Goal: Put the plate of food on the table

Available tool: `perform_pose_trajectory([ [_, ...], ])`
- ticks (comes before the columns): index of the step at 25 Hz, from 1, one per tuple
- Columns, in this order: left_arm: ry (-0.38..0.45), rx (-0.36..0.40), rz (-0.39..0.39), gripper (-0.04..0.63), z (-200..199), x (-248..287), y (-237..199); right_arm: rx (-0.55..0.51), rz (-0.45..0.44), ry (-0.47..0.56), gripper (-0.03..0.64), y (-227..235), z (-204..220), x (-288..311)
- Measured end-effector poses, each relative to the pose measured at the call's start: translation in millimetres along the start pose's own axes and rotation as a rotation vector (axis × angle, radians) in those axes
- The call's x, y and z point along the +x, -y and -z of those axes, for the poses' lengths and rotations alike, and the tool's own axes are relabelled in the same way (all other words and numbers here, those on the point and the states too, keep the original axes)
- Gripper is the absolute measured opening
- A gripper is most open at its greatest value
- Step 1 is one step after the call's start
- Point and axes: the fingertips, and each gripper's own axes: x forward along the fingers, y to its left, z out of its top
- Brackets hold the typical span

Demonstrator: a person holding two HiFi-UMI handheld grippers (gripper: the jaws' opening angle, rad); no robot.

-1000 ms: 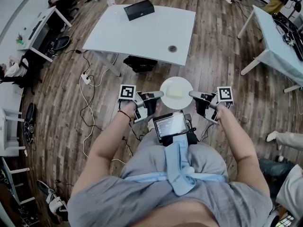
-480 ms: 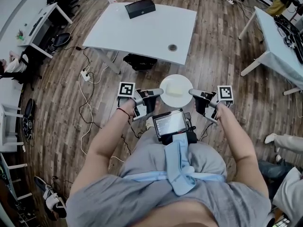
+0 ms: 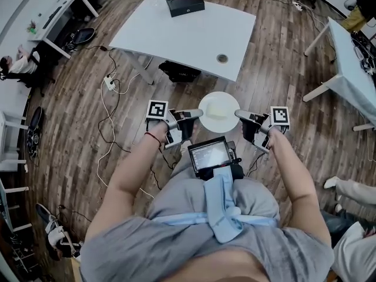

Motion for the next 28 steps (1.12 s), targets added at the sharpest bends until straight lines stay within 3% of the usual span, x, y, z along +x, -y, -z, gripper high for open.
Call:
perform_pose_trajectory([
  [11, 0.098, -0.009, 0.032, 0.027, -41.0, -36.9, -1.6, -0.022, -0.006, -0.086, 0.04, -2.4, -20.7, 61.6],
  [19, 0.149, -0.014, 0.043, 0.027, -130.0, -98.3, 3.6, -0.032, 0.005, -0.133, 0.04, -21.6, -61.2, 164.7],
  [28, 0.173, 0.002, 0.047, 0.028, -201.9, -154.1, 11.7, -0.046, -0.011, -0.149, 0.04, -40.7, -88.2, 252.8],
])
